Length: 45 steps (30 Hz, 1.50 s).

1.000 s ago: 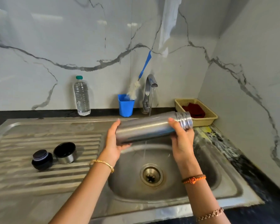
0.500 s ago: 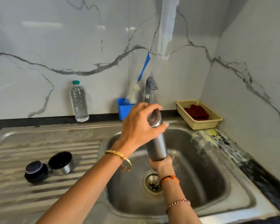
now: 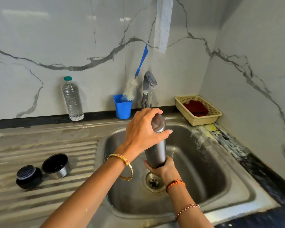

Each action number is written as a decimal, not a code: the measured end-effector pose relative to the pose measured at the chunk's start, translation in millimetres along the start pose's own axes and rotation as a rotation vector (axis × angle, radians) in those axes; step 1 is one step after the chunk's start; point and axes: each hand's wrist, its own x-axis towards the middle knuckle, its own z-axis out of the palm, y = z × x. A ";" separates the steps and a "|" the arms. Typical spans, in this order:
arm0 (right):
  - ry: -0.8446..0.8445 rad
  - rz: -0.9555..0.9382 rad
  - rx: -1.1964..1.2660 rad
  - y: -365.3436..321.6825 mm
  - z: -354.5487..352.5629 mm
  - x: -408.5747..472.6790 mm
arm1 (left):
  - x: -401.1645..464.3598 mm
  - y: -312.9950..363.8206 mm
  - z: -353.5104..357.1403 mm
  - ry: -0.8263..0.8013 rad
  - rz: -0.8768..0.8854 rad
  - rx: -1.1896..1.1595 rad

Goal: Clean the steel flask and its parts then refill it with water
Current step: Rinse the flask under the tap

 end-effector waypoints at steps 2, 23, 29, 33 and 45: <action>-0.021 0.008 -0.020 2.2 0.2 -1.0 | 0.0 0.4 -1.3 -0.004 -0.003 0.000; -0.516 -0.732 -1.002 -11.4 -32.4 -34.1 | 1.5 -4.4 -15.0 0.043 -0.011 0.005; -0.534 -1.270 -1.263 -9.9 -23.6 -33.3 | 5.1 4.7 -10.9 0.077 -0.004 -0.065; -0.398 -1.321 -1.162 -13.1 -17.7 -28.9 | 7.5 5.6 3.1 0.005 -0.045 -0.179; -0.390 -1.258 -1.254 -14.8 -19.0 -35.9 | -38.9 -33.9 18.6 -0.111 -0.395 -0.669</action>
